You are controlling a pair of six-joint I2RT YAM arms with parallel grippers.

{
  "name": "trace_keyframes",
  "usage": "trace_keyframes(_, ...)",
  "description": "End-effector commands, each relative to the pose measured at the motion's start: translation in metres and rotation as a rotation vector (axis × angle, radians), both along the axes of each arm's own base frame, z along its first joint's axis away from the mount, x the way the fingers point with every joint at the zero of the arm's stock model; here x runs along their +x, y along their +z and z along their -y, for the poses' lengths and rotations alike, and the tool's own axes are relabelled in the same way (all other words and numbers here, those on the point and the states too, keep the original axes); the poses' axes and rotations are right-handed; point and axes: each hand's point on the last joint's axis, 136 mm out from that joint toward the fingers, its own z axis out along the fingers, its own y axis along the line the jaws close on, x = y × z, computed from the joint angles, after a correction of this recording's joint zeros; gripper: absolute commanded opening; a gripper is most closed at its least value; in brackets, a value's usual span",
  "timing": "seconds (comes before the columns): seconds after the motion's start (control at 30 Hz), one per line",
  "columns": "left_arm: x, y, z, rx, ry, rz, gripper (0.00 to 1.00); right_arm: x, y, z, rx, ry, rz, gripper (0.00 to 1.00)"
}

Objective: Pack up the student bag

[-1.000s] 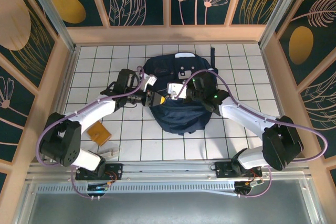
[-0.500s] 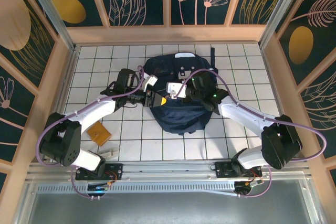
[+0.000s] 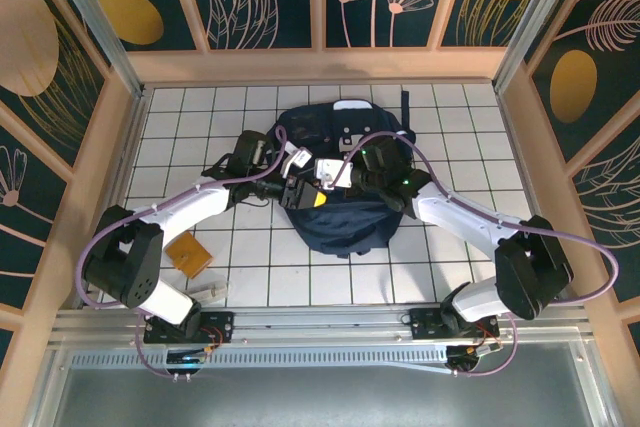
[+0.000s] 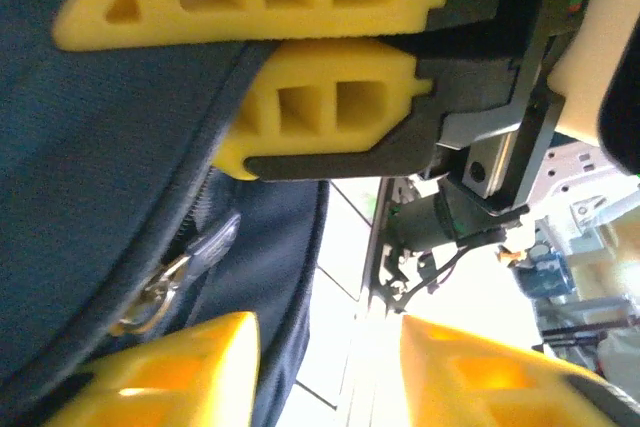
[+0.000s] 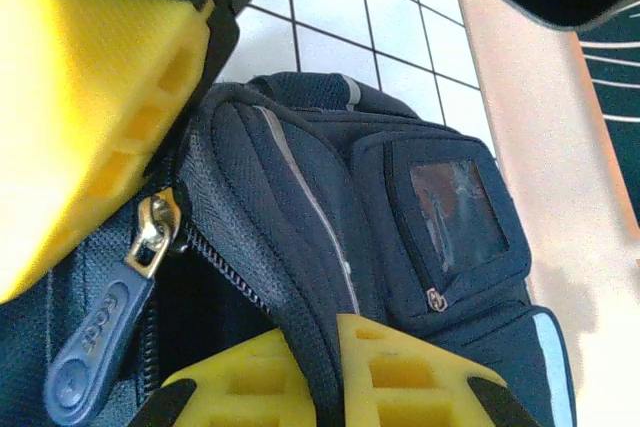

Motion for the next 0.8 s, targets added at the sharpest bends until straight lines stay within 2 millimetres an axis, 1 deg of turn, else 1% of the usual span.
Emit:
trace_keyframes(0.0,0.025,-0.023,-0.007,0.133,0.128,0.011,0.47,0.01,0.045,-0.015,0.092,0.012,0.098,0.0)
trace_keyframes(0.03,0.03,-0.026,-0.008,0.15,0.167,-0.001,0.47,0.011,0.045,-0.015,0.093,0.005,0.097,0.0)
trace_keyframes(0.1,0.037,-0.024,-0.007,0.133,0.225,-0.037,0.47,0.012,0.047,-0.016,0.104,-0.011,0.091,0.0)
trace_keyframes(0.13,0.038,-0.022,-0.007,0.113,0.253,-0.059,0.48,0.011,0.05,-0.017,0.121,-0.015,0.087,0.0)
trace_keyframes(0.2,0.043,-0.023,-0.01,0.106,0.317,-0.089,0.55,0.009,0.052,-0.021,0.143,-0.007,0.066,0.0)
trace_keyframes(0.27,0.049,-0.028,-0.016,0.13,0.383,-0.111,0.55,0.005,0.053,-0.024,0.151,0.016,0.049,0.0)
trace_keyframes(0.33,0.057,-0.033,-0.025,0.171,0.471,-0.121,0.53,0.001,0.055,-0.028,0.159,0.037,0.042,0.0)
trace_keyframes(0.4,0.064,-0.034,-0.036,0.214,0.553,-0.111,0.55,0.0,0.057,-0.029,0.172,0.04,0.036,0.0)
trace_keyframes(0.43,0.069,-0.035,-0.045,0.251,0.615,-0.103,0.57,0.002,0.059,-0.029,0.181,0.028,0.036,0.0)
trace_keyframes(0.53,0.074,-0.037,-0.059,0.281,0.707,-0.104,0.58,0.009,0.069,-0.028,0.222,-0.017,0.029,0.0)
trace_keyframes(0.6,0.072,-0.036,-0.056,0.258,0.698,-0.101,0.58,0.008,0.078,-0.032,0.277,-0.022,-0.013,0.0)
trace_keyframes(0.67,0.07,-0.034,-0.05,0.23,0.666,-0.088,0.56,0.003,0.087,-0.039,0.338,0.0,-0.061,0.0)
trace_keyframes(0.77,0.068,-0.031,-0.041,0.196,0.615,-0.073,0.56,-0.013,0.093,-0.05,0.402,0.086,-0.131,0.0)
